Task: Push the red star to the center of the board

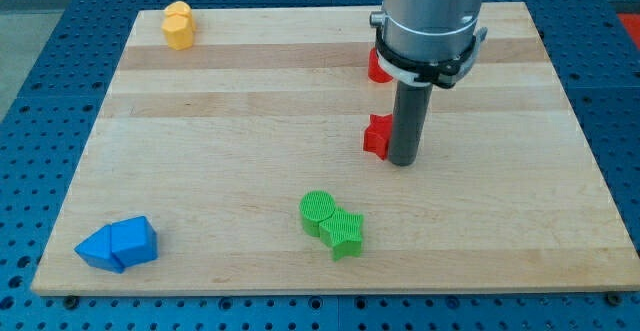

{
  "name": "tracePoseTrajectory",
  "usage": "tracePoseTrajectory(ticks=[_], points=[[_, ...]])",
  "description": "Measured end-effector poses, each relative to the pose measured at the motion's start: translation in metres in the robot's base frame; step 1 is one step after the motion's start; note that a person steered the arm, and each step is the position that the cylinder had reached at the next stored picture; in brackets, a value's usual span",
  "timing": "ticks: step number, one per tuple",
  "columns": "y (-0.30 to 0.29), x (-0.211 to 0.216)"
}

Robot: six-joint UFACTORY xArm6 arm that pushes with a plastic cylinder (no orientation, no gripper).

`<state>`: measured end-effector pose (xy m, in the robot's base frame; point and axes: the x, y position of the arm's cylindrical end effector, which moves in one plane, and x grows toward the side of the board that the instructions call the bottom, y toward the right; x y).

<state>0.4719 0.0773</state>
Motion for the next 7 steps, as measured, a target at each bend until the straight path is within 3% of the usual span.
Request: tracePoseTrajectory(ticks=[7], points=[[-0.033, -0.024]])
